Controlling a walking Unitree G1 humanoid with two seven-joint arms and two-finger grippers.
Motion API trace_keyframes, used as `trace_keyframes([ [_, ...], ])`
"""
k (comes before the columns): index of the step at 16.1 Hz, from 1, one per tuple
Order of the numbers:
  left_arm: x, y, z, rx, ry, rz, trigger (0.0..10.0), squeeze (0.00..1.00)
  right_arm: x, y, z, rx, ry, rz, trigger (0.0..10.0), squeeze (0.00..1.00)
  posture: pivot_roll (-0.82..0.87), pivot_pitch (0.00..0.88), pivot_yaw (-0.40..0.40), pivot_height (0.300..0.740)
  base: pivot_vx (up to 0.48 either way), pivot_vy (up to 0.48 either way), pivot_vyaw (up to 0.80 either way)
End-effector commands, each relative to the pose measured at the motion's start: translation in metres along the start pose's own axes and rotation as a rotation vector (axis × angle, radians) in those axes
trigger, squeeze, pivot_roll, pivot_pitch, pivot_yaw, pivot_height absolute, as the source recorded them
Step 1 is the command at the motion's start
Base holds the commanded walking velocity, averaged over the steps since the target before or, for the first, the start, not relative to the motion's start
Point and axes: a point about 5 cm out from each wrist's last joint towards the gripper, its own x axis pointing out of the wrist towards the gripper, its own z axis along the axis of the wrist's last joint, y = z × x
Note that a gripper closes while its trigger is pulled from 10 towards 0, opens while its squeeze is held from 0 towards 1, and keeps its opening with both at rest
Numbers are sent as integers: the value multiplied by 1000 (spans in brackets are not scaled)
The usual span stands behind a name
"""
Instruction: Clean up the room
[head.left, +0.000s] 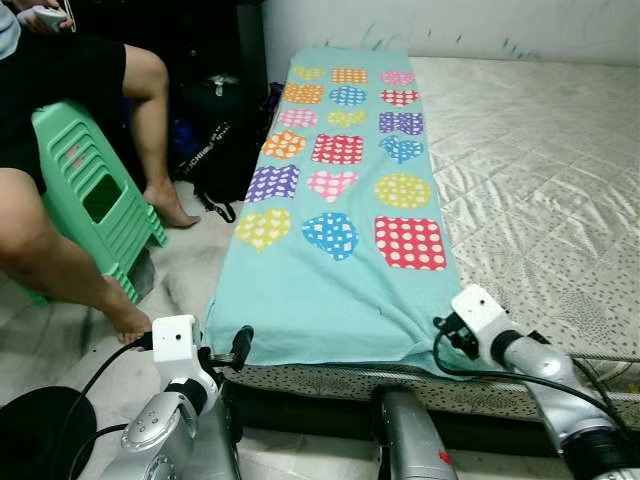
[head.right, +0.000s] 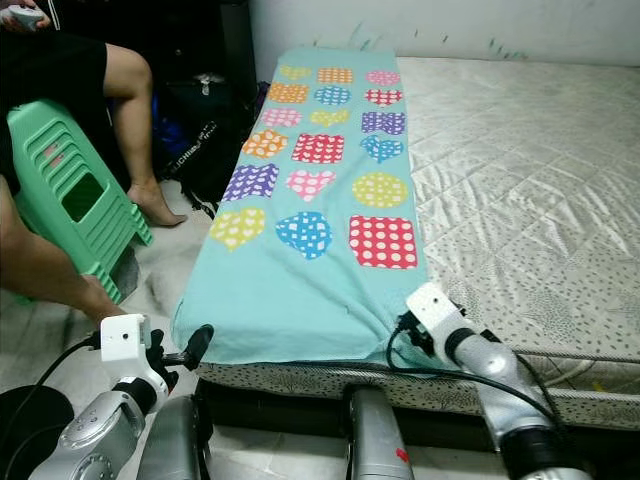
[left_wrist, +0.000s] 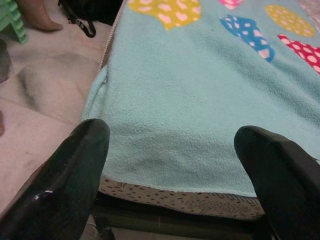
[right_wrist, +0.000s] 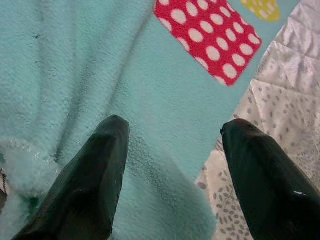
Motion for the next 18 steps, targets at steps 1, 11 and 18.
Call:
trace_keyframes([
  [1, 0, 1, 5, 14, -19, -5, 10000, 0, 0, 4, 0, -25, -4, 45, 10000, 0, -68, 7, -2, 526, 0, 0, 0],
  [11, 0, 1, 5, 14, -17, -6, 10000, 0, -11, 24, 3, -175, -73, 177, 10000, 0, -73, 12, -1, 526, 0, 0, 0],
  [18, 0, 1, 5, 18, -22, -7, 10000, 0, -6, 11, 27, -120, -158, 69, 10000, 0, -74, 12, -2, 526, 0, 0, 0],
])
